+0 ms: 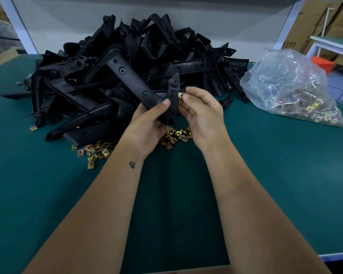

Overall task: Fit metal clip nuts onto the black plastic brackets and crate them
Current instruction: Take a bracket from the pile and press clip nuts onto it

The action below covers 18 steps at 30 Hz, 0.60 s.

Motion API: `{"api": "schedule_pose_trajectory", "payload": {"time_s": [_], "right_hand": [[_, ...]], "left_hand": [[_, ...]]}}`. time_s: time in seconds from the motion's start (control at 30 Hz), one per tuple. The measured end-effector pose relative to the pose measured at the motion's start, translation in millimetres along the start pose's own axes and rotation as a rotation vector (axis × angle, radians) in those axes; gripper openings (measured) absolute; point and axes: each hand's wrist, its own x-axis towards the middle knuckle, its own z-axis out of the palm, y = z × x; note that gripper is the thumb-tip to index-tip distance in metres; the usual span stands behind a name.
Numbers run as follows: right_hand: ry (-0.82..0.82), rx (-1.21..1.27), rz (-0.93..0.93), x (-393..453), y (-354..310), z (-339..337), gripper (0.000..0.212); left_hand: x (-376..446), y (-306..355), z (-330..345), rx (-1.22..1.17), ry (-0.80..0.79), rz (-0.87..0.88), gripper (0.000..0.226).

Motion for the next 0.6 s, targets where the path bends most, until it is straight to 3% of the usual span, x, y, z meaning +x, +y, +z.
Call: {"api": "schedule_pose_trajectory", "payload": {"time_s": [0.33, 0.6], "right_hand": [[-0.006, -0.075, -0.029, -1.0, -2.5, 1.7, 0.016], [0.05, 0.017, 0.0, -2.1, -1.4, 2.9, 0.02]], "left_hand": [[-0.8, -0.3, 1.9, 0.047, 0.028, 0.012, 0.036], [-3.0, -5.3, 6.1, 0.121, -0.017, 0.089, 0.041]]}}
